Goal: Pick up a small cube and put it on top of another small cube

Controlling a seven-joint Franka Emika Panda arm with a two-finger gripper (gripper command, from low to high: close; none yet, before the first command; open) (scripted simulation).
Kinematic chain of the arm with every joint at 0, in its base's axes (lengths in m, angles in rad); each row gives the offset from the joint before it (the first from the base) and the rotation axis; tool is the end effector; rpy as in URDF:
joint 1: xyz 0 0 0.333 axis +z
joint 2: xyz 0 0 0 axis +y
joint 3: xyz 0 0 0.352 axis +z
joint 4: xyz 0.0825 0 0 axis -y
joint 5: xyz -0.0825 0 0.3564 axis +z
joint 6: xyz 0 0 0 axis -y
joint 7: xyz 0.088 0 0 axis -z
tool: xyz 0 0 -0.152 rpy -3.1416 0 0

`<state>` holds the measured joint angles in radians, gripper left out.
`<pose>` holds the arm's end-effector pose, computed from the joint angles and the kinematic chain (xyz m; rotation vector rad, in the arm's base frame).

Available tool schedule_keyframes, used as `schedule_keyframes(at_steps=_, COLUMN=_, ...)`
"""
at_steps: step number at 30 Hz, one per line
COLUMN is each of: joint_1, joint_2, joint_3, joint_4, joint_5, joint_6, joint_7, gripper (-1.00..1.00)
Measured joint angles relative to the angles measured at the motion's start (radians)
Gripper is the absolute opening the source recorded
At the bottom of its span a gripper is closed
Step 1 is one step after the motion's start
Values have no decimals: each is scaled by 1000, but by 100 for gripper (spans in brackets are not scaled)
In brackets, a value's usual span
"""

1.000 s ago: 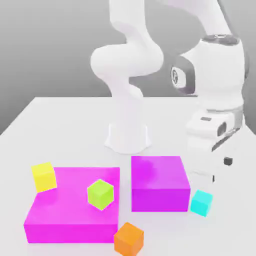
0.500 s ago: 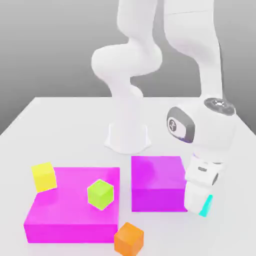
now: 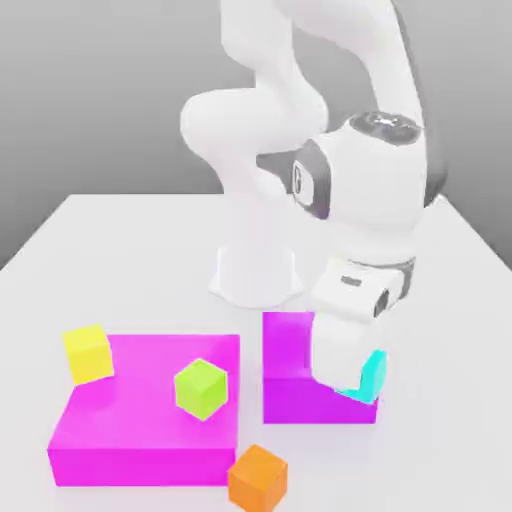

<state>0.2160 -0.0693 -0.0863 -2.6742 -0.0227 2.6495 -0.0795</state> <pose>0.4023 0.0530 0.2777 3.1162 0.3584 0.0698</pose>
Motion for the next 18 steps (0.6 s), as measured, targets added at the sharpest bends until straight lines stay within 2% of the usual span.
schedule_keyframes(at_steps=12, joint_1=-340, joint_2=-237, joint_3=-376, joint_4=-6, joint_5=-206, joint_6=-227, joint_7=-577, gripper=-100)
schedule_keyframes(at_steps=18, joint_1=-319, joint_2=-117, joint_3=-448, joint_4=-49, joint_5=-123, joint_6=-102, joint_7=-682, gripper=-100)
